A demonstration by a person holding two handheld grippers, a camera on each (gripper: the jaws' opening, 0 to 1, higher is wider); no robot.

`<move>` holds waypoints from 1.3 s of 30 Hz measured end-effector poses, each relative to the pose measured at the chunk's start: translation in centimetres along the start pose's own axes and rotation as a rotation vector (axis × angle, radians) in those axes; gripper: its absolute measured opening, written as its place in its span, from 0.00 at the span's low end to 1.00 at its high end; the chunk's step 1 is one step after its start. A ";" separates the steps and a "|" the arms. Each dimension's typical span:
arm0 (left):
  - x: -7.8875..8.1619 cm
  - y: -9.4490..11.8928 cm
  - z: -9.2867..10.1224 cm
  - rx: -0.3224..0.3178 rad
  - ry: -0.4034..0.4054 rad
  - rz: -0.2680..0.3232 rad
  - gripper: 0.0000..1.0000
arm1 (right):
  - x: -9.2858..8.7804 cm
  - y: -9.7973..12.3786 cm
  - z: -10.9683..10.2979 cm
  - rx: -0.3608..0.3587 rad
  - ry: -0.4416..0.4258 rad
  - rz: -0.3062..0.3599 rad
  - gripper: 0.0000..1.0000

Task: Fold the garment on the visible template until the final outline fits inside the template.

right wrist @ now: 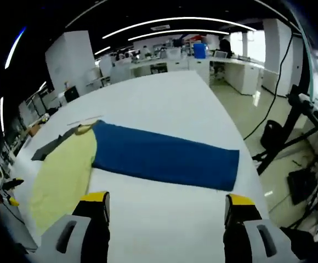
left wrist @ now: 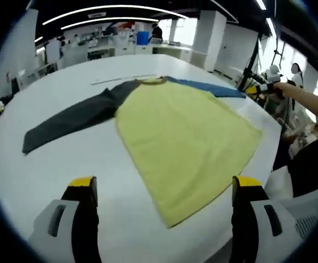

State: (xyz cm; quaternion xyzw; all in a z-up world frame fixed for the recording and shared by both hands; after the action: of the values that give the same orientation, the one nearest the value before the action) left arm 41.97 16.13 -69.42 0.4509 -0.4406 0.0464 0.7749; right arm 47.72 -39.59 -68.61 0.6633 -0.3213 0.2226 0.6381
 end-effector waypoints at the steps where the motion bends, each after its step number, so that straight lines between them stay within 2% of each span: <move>1: 0.0 0.0 0.0 0.002 0.001 -0.004 0.99 | 0.2 -0.4 0.4 -0.010 -0.003 0.002 0.83; 8: 0.2 0.1 0.0 0.012 0.008 0.007 0.99 | 0.9 -2.6 2.9 -0.107 0.002 0.025 0.71; 15: 0.4 0.6 -0.2 0.052 -0.036 -0.010 0.97 | 0.4 -3.9 4.3 -0.174 0.010 -0.021 0.55; 18: 1.0 0.9 -0.5 0.081 -0.049 0.038 0.95 | -0.2 -4.0 4.7 -0.212 0.043 -0.055 0.46; 22: 1.2 1.2 -0.6 0.101 -0.058 0.044 0.94 | -0.2 -4.0 4.9 -0.224 0.047 -0.052 0.42; 24: 1.1 1.2 -0.7 0.100 -0.062 0.034 0.94 | -0.2 -4.0 4.9 -0.218 0.007 -0.052 0.40; 25: 1.0 1.2 -0.7 0.103 -0.066 0.030 0.94 | -0.3 -4.0 5.1 -0.217 -0.057 -0.059 0.39; 27: 0.9 1.2 -0.8 0.105 -0.069 0.026 0.93 | -0.2 -3.8 5.5 -0.241 -0.019 -0.063 0.35; 32: 0.9 1.1 -0.7 0.091 -0.068 0.028 0.93 | -0.4 -3.5 5.2 -0.250 -0.061 -0.076 0.29; 39: 0.8 1.0 -0.7 0.084 -0.071 0.020 0.93 | -0.2 -3.4 5.5 -0.260 -0.069 -0.084 0.19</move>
State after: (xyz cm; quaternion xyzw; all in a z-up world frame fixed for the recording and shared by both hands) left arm 42.41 17.01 -68.30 0.4800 -0.4700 0.0564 0.7386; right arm 49.37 -45.06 -71.66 0.5952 -0.3412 0.1291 0.7160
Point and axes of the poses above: the point that each gripper's makers call its tool centre point, and the gripper's own axes: y roughly backward along the fingers, z roughly to its right, x roughly out of its top, the point moved 5 cm from there along y, roughly backward along the fingers, and after that the axes turned 6 degrees about -x, right-handed, at the moved point
